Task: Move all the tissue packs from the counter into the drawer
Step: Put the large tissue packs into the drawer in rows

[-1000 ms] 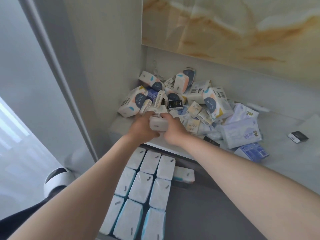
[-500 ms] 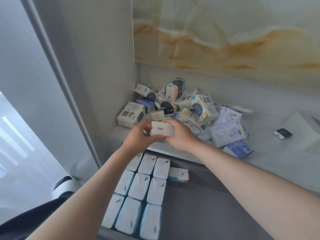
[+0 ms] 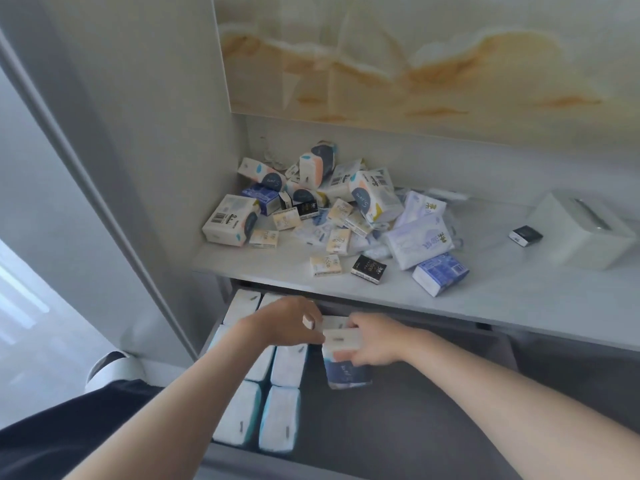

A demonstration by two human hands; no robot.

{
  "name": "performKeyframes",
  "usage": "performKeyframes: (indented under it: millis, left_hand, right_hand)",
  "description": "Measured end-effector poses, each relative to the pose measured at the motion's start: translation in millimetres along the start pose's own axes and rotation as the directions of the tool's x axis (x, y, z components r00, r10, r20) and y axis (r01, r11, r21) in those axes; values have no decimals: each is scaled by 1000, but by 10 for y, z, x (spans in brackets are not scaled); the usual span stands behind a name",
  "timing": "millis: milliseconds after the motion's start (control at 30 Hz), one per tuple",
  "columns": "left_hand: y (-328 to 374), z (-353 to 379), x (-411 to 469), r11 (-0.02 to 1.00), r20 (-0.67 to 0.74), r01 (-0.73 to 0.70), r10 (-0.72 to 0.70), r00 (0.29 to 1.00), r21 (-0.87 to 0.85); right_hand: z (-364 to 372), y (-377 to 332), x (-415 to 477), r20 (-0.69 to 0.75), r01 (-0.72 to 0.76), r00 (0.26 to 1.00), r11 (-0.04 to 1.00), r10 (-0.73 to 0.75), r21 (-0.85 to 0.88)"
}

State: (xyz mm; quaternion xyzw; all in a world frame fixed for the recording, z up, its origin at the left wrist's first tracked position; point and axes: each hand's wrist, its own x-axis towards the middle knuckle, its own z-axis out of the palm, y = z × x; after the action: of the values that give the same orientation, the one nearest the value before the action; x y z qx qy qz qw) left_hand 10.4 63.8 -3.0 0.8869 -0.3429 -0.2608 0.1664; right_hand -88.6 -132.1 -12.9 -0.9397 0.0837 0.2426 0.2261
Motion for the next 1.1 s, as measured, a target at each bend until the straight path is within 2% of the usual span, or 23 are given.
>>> performKeyframes:
  millis: [100, 233, 333, 600, 800, 933, 1000, 1100]
  left_hand:
    - [-36, 195, 78, 973, -53, -40, 53, 997, 228]
    - [-178, 396, 169, 910, -22, -37, 51, 998, 413]
    - [-250, 482, 206, 862, -57, -62, 105, 993, 502]
    - [-338, 498, 282, 882, -132, -82, 161, 978, 464]
    - [-349, 450, 273, 881, -85, -79, 134, 987, 466]
    - [-305, 328, 252, 930, -68, -69, 101, 993, 362]
    - [-317, 220, 229, 966, -131, -44, 80, 988, 255]
    - [-365, -27, 177, 992, -330, -10, 51, 943, 126]
  right_hand:
    - [266, 80, 125, -15, 15, 1000, 996, -16, -84]
    - [436, 22, 260, -127, 21, 991, 972, -52, -234]
    - [597, 10, 396, -216, -1, 975, 962, -60, -274]
    - [982, 44, 484, -373, -64, 926, 945, -64, -321]
    - [825, 48, 526, -260, -28, 961, 902, -94, -430]
    - [586, -97, 485, -211, 11, 972, 924, -99, -381]
    - [432, -222, 449, -249, 76, 957, 954, -152, -289]
    - [151, -474, 455, -375, 207, 885, 954, -277, -216]
